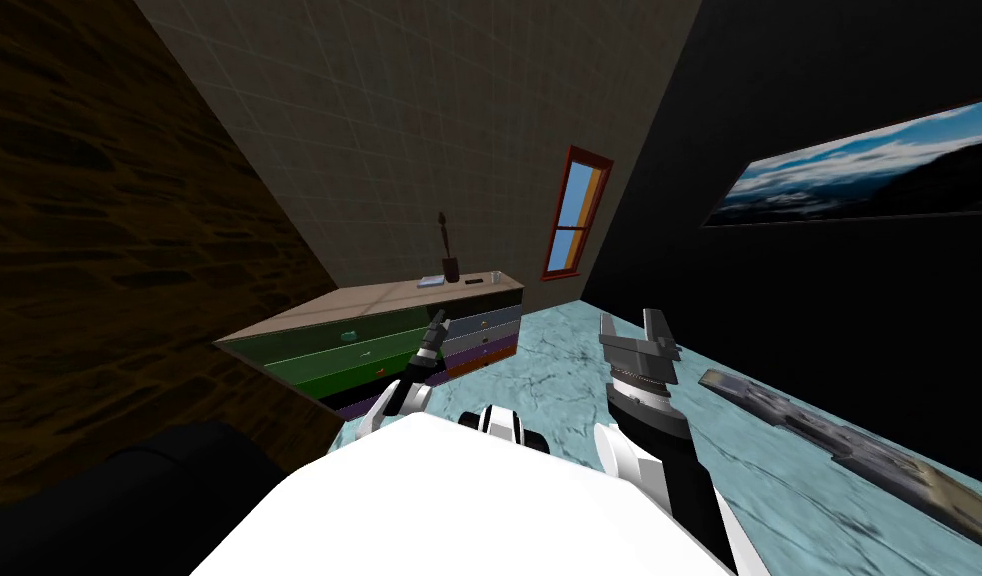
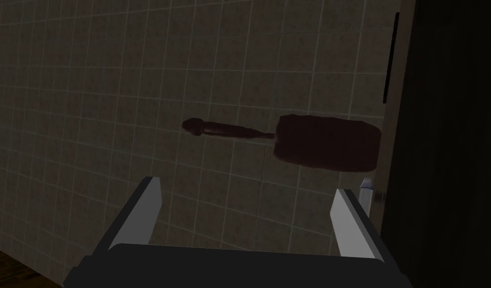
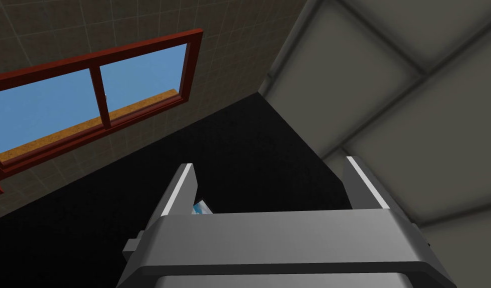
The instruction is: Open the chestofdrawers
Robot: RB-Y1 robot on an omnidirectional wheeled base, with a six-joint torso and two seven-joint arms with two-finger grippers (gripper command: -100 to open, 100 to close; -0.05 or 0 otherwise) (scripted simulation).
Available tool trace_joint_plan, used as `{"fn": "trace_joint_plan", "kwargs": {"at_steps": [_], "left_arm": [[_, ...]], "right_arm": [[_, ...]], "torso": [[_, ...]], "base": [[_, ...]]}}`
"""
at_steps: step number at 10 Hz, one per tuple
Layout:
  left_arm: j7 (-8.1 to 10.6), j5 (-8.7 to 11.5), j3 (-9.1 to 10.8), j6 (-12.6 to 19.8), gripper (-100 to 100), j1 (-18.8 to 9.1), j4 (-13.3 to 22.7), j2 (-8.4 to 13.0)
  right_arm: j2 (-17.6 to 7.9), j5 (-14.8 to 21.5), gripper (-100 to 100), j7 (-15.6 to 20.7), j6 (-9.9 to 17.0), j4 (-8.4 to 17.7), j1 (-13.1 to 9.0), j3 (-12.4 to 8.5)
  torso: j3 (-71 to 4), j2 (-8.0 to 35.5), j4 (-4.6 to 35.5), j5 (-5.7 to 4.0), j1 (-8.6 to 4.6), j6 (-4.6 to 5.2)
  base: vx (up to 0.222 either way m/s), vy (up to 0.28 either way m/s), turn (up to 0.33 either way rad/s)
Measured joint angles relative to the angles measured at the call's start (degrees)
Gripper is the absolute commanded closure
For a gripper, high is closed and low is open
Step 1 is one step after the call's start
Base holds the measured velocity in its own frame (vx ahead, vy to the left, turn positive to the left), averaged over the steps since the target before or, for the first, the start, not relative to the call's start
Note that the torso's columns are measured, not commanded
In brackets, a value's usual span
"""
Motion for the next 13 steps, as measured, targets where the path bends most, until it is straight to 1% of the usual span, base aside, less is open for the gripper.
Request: {"fn": "trace_joint_plan", "kwargs": {"at_steps": [4,5,6,8,11,13], "left_arm": [[0.28,1.0,1.14,-1.1,-100,-1.04,5.52,0.84],[0.26,1.18,1.3,-1.41,-100,-1.23,7.05,0.71],[0.27,1.38,1.43,-1.54,-100,-0.99,7.72,0.69],[0.46,1.95,2.19,-1.88,-100,-2.28,10.9,0.88],[0.63,2.57,2.79,-2.75,-100,-2.34,14.26,0.49],[0.54,2.89,3.16,-3.11,-100,-2.98,16.63,-0.13]], "right_arm": [[0.0,0.0,0,0.0,0.0,0.0,0.01,0.0],[0.0,0.0,0,0.0,0.0,0.0,0.01,0.0],[0.0,0.0,0,0.0,0.0,0.0,0.0,0.0],[0.0,0.0,0,0.0,0.0,0.0,0.0,0.0],[0.0,0.0,0,0.0,0.0,0.0,0.0,0.0],[0.0,0.0,0,0.0,0.0,0.0,0.0,0.0]], "torso": [[-0.1,-0.14,-0.05,-0.04,-0.13,0.0],[-0.04,-0.07,-0.02,-0.03,-0.11,0.0],[0.02,0.04,0.01,-0.01,-0.03,0.0],[-0.02,-0.05,0.0,0.03,0.06,0.0],[-0.02,-0.04,-0.01,-0.03,-0.12,0.0],[-0.05,-0.08,-0.02,-0.02,-0.08,0.0]], "base": [[0.16,-0.086,0.035],[0.141,-0.091,0.035],[0.11,-0.054,0.029],[0.144,-0.057,0.036],[0.131,-0.083,0.028],[0.135,-0.087,0.029]]}}
